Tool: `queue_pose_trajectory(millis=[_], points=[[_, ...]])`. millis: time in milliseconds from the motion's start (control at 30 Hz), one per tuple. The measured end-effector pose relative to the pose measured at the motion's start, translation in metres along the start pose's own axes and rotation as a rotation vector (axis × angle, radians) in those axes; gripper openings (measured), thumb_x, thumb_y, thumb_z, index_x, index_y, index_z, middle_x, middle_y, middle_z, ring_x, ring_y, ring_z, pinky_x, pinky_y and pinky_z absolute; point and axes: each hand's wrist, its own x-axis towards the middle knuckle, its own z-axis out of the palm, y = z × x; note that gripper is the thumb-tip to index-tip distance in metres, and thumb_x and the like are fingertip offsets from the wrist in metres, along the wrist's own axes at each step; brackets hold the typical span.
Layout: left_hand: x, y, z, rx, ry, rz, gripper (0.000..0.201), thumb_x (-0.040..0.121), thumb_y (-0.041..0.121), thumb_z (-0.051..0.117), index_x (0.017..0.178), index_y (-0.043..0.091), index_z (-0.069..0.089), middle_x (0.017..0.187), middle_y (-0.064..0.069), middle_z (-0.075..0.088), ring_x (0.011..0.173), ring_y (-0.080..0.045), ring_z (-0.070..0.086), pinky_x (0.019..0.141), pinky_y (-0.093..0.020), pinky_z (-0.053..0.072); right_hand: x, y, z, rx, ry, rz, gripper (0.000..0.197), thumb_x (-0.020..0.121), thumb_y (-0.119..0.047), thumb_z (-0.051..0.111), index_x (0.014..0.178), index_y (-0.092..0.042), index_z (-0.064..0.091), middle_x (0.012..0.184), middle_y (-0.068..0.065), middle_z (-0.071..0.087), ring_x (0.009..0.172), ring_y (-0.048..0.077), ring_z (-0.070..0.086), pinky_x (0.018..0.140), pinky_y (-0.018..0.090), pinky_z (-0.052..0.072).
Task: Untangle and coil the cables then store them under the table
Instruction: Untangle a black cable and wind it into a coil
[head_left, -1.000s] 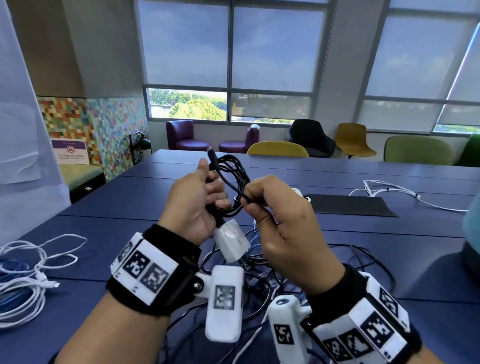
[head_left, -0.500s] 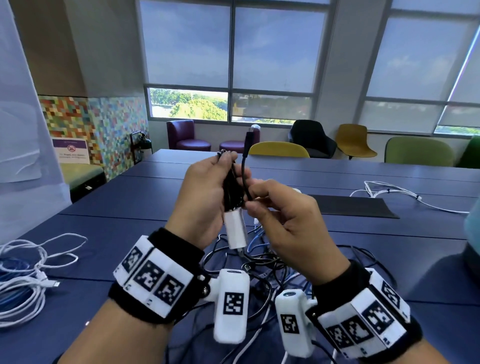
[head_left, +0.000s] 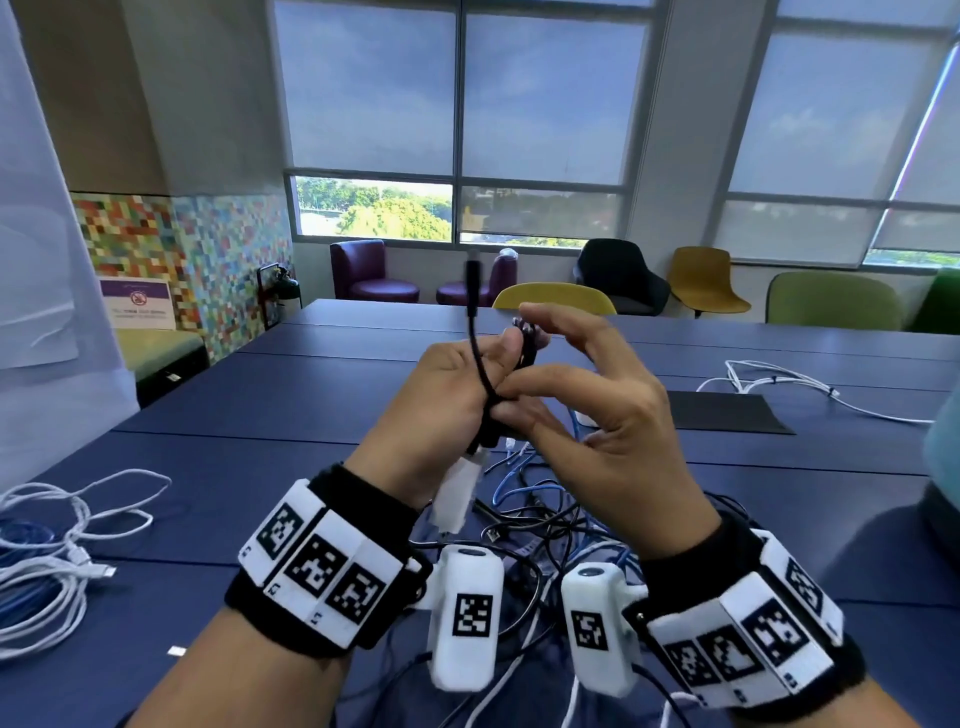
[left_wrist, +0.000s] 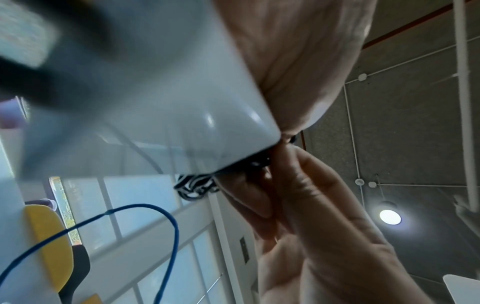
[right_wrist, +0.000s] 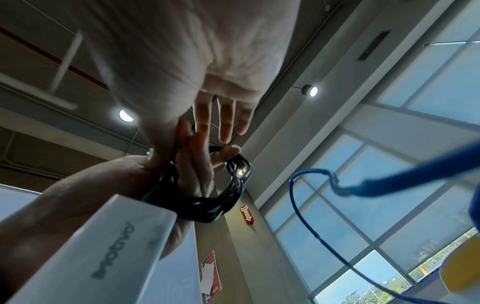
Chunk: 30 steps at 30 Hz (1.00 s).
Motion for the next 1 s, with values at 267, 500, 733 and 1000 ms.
queue_pose_trajectory(millis=[267, 500, 733, 1000], points=[[-0.002, -0.002, 0.001, 0.182, -0.038, -0.095, 0.049, 0.102, 0.024, 0.036, 0.056, 0.019, 0.053, 0.039, -0.002, 0.038, 0.035, -0.016, 0.035, 0.041, -0.020, 0.024, 0.001, -0.006, -0.004, 0.203, -0.042, 0.159, 0.023, 0.077, -0.010, 0.081, 0.090, -0.017, 0.062, 0.101, -0.001, 0.061, 0.099, 0.016, 0.061, 0.078, 0.042, 0.056], [0.001, -0.001, 0.008, 0.054, 0.019, -0.195, 0.052, 0.103, 0.047, 0.030, 0.086, 0.007, 0.058, 0.038, 0.005, 0.042, 0.045, -0.020, 0.045, 0.042, -0.018, 0.038, 0.003, -0.011, -0.002, 0.415, -0.024, 0.360, 0.021, 0.086, -0.006, 0.072, 0.087, -0.010, 0.052, 0.081, 0.006, 0.064, 0.054, 0.023, 0.067, 0.051, 0.032, 0.057], [0.003, -0.011, 0.010, 0.039, 0.079, -0.082, 0.027, 0.103, 0.023, 0.044, 0.084, 0.009, 0.058, 0.047, 0.000, 0.045, 0.045, -0.016, 0.048, 0.044, -0.020, 0.037, 0.002, -0.002, -0.003, 0.175, 0.031, 0.366, 0.024, 0.085, -0.015, 0.073, 0.103, -0.025, 0.060, 0.064, -0.007, 0.054, 0.058, 0.011, 0.054, 0.057, 0.026, 0.048], [0.008, -0.017, -0.002, 0.235, 0.173, -0.020, 0.040, 0.101, 0.029, 0.047, 0.088, -0.004, 0.067, 0.040, -0.005, 0.047, 0.052, -0.027, 0.062, 0.044, -0.018, 0.034, -0.001, 0.001, 0.006, -0.169, -0.055, 0.170, 0.052, 0.088, 0.004, 0.051, 0.139, -0.009, 0.049, 0.101, 0.002, 0.053, 0.080, 0.008, 0.046, 0.074, 0.006, 0.037]])
